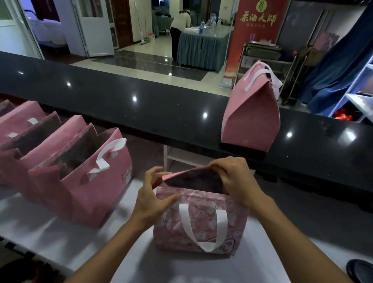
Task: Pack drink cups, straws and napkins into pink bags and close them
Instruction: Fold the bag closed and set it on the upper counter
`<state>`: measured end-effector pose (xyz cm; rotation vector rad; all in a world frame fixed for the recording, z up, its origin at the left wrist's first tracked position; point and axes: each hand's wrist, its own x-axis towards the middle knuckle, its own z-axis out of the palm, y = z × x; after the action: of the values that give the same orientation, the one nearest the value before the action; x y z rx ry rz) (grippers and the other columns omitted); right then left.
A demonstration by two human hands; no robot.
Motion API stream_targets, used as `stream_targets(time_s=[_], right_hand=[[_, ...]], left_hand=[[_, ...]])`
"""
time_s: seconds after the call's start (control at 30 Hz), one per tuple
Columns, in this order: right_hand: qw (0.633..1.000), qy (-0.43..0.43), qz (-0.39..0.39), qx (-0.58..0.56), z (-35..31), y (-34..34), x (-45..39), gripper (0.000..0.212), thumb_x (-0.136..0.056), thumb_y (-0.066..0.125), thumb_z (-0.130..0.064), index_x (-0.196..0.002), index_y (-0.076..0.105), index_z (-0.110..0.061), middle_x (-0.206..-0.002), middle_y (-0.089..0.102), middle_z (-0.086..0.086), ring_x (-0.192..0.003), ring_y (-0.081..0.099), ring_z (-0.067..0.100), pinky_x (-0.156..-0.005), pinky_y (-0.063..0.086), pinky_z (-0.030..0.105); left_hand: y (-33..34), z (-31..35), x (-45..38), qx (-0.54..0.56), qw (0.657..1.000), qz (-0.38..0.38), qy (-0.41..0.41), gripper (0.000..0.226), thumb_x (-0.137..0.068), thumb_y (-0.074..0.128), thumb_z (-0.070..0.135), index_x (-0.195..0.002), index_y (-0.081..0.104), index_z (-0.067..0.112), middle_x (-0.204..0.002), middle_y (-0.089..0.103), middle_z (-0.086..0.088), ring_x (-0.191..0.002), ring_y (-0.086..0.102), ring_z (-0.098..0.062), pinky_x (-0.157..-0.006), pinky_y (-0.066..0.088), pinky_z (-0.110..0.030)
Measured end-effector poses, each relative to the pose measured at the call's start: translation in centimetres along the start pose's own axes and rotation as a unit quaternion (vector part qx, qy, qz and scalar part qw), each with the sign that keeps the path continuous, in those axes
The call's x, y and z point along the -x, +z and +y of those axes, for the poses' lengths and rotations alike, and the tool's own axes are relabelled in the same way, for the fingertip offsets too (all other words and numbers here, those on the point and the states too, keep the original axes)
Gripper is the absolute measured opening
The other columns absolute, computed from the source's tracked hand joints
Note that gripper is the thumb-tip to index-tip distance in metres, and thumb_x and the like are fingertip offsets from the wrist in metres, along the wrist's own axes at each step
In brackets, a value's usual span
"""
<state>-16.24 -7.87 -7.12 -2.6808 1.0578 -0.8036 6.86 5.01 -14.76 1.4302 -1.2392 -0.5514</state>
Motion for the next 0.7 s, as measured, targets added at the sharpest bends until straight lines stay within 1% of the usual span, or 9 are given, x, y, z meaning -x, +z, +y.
stream_targets(time_s=[0.1,0.2,0.27,0.33,0.47,0.53,0.57,0.63,0.7], right_hand=[[0.999,0.038,-0.018,-0.035,-0.1,-0.3,-0.9,0.022,-0.098,0.055,-0.016,-0.104,0.073,-0.028,-0.096,0.073,-0.010,-0.089,0.065,0.013,-0.087,0.052,0.042],[0.997,0.050,-0.036,-0.054,-0.4,-0.6,-1.6,0.021,-0.097,0.057,-0.016,-0.102,0.074,-0.026,-0.095,0.074,-0.010,-0.089,0.067,0.011,-0.083,0.055,0.038],[0.996,0.045,-0.059,-0.056,-0.8,-1.1,-1.8,0.022,-0.096,0.057,-0.018,-0.101,0.075,-0.027,-0.095,0.074,-0.012,-0.089,0.066,0.008,-0.082,0.055,0.036],[0.995,0.034,-0.075,-0.048,-0.9,-1.4,-1.8,0.022,-0.095,0.058,-0.018,-0.103,0.076,-0.027,-0.097,0.074,-0.011,-0.090,0.065,0.008,-0.085,0.055,0.037],[0.995,0.023,-0.099,0.003,-0.8,-2.0,-1.3,0.025,-0.092,0.063,-0.022,-0.114,0.074,-0.025,-0.108,0.073,-0.007,-0.102,0.062,0.013,-0.093,0.051,0.041],[0.996,0.022,-0.086,0.015,-0.5,-2.3,-0.1,0.034,-0.091,0.065,-0.034,-0.125,0.067,-0.031,-0.125,0.066,-0.011,-0.120,0.054,0.011,-0.105,0.043,0.042],[0.996,0.033,-0.078,0.013,-0.3,-2.5,0.8,0.043,-0.090,0.067,-0.040,-0.132,0.062,-0.033,-0.136,0.059,-0.013,-0.130,0.046,0.010,-0.113,0.035,0.041],[0.995,0.078,-0.063,-0.015,0.1,-2.9,3.0,0.066,-0.086,0.072,-0.047,-0.146,0.047,-0.035,-0.151,0.043,-0.014,-0.143,0.030,0.008,-0.120,0.020,0.039],[0.987,0.136,-0.057,-0.068,0.5,-3.0,4.9,0.081,-0.083,0.076,-0.045,-0.152,0.035,-0.036,-0.157,0.033,-0.013,-0.146,0.023,0.009,-0.122,0.021,0.045]], left_hand=[[0.3,-0.1,-0.1,-0.006,1.000,-0.013,0.004,0.092,-0.067,0.092,0.041,-0.142,0.038,0.034,-0.125,0.062,0.021,-0.118,0.057,0.006,-0.098,0.051,-0.018],[0.6,0.0,-0.5,-0.003,0.999,-0.032,0.018,0.093,-0.069,0.091,0.043,-0.145,0.040,0.031,-0.125,0.061,0.020,-0.116,0.059,0.004,-0.092,0.051,-0.013],[0.7,0.0,-1.1,-0.006,0.999,-0.031,0.028,0.087,-0.070,0.090,0.042,-0.143,0.045,0.028,-0.124,0.063,0.015,-0.114,0.061,0.000,-0.091,0.053,-0.016],[0.7,-0.2,-1.5,-0.016,0.999,-0.015,0.037,0.073,-0.072,0.089,0.042,-0.134,0.056,0.023,-0.119,0.067,0.011,-0.109,0.063,-0.004,-0.089,0.057,-0.022],[1.1,-0.7,-1.7,-0.029,0.998,0.015,0.055,0.042,-0.076,0.087,0.038,-0.111,0.069,0.023,-0.104,0.071,0.010,-0.093,0.068,-0.013,-0.075,0.060,-0.034],[1.4,-0.8,-1.6,-0.027,0.998,0.024,0.056,0.034,-0.075,0.087,0.033,-0.103,0.072,0.020,-0.095,0.072,0.007,-0.086,0.069,-0.015,-0.070,0.060,-0.035],[1.4,-0.9,-1.6,-0.022,0.998,0.025,0.051,0.032,-0.075,0.087,0.032,-0.101,0.072,0.019,-0.093,0.072,0.007,-0.084,0.070,-0.017,-0.069,0.060,-0.037],[1.5,-1.3,-1.5,-0.009,0.999,0.022,0.040,0.030,-0.075,0.087,0.030,-0.099,0.073,0.019,-0.090,0.073,0.006,-0.083,0.071,-0.020,-0.068,0.061,-0.041],[1.5,-1.3,-1.3,0.000,0.999,0.017,0.034,0.027,-0.075,0.087,0.028,-0.098,0.073,0.020,-0.090,0.074,0.004,-0.083,0.072,-0.023,-0.069,0.061,-0.042]])
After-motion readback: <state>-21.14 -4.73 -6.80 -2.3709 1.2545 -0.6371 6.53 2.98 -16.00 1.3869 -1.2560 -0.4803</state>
